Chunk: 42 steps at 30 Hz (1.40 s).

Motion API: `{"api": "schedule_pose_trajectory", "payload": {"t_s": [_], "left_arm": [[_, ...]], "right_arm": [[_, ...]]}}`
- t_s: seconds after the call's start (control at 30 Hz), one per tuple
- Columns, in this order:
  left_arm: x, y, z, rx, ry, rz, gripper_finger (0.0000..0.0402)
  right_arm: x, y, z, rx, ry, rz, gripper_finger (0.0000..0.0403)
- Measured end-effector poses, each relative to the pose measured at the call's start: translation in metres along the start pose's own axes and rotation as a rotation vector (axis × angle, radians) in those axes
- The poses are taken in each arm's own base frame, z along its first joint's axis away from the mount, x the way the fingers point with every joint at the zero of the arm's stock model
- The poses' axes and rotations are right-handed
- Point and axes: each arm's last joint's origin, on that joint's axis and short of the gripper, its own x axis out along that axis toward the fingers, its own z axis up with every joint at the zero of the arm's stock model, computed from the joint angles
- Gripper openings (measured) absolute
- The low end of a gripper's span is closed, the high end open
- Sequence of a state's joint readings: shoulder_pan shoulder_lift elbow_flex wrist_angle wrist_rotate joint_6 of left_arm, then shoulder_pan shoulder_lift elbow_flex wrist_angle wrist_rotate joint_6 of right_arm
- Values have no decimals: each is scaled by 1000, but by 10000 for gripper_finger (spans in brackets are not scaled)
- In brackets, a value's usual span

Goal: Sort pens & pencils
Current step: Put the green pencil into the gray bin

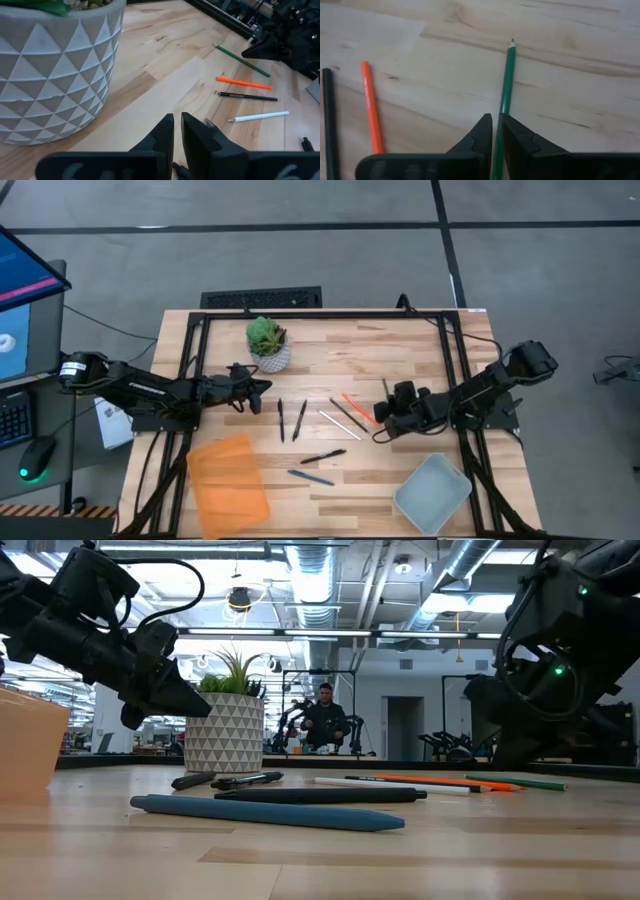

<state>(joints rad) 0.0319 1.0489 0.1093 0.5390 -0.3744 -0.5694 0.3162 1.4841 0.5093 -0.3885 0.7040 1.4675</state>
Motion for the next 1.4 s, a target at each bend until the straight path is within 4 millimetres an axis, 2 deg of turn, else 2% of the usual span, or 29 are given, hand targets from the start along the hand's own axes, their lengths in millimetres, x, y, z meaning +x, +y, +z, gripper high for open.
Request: {"api": "schedule_pose_trajectory", "payload": {"t_s": [0.33,0.97,1.4], "left_arm": [[0,0,-1,4,8,4,25],[0,1,-1,10,10,4,25],[0,1,-1,10,10,3,25]], "right_arm": [[6,1,7,53,-9,-1,92],[10,1,12,26,10,-11,93],[8,4,7,16,15,18,93]]}}
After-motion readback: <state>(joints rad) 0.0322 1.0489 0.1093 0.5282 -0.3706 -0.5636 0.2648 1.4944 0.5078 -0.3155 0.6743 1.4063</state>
